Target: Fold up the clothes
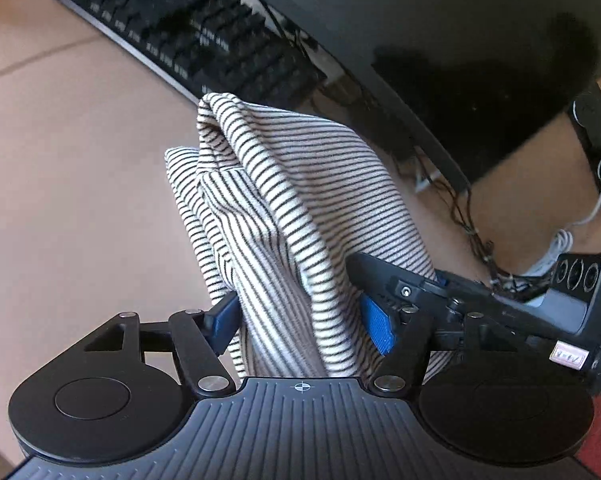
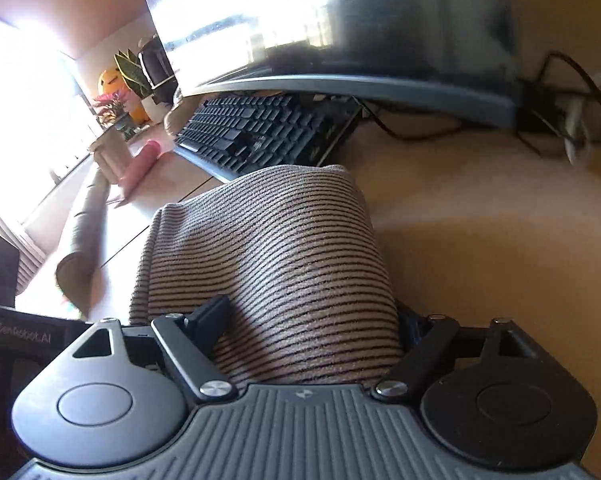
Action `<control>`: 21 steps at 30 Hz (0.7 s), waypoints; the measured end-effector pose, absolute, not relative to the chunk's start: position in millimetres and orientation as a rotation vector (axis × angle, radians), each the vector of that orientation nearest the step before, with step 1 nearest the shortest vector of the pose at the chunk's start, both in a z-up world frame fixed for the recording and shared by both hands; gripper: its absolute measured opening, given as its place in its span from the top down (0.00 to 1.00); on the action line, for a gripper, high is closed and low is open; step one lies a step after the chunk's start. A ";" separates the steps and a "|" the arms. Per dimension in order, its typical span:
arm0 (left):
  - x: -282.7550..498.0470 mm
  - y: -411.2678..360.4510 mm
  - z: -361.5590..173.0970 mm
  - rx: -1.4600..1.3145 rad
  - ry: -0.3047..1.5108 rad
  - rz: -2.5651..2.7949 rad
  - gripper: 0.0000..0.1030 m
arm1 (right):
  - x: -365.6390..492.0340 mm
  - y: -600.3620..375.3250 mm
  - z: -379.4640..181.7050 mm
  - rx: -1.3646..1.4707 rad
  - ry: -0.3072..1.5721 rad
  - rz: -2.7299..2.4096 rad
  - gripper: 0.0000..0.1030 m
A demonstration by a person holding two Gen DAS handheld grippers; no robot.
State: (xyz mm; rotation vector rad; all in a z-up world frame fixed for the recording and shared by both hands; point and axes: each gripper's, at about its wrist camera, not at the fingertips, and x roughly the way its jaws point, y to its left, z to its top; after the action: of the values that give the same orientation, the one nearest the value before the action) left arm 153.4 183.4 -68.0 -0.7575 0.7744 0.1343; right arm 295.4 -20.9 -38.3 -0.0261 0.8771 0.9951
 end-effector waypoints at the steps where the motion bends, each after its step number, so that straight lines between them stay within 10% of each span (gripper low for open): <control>1: 155.5 186.6 -66.0 -0.748 0.775 0.146 0.33 | 298.3 -16.8 -36.9 -0.042 0.869 0.991 0.19; 19: 117.3 212.8 -3.5 -0.727 0.679 0.227 0.38 | 163.1 -26.1 -30.5 -0.540 0.467 1.191 0.19; 21: 103.5 208.6 -12.6 -0.732 0.704 0.230 0.48 | 168.0 -17.8 -37.6 -0.604 0.429 1.163 0.68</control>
State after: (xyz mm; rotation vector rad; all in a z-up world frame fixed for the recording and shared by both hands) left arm 103.5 208.6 -12.6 -0.7315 0.7044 0.2301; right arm 168.0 -17.8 -37.6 -0.6041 0.4286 1.1625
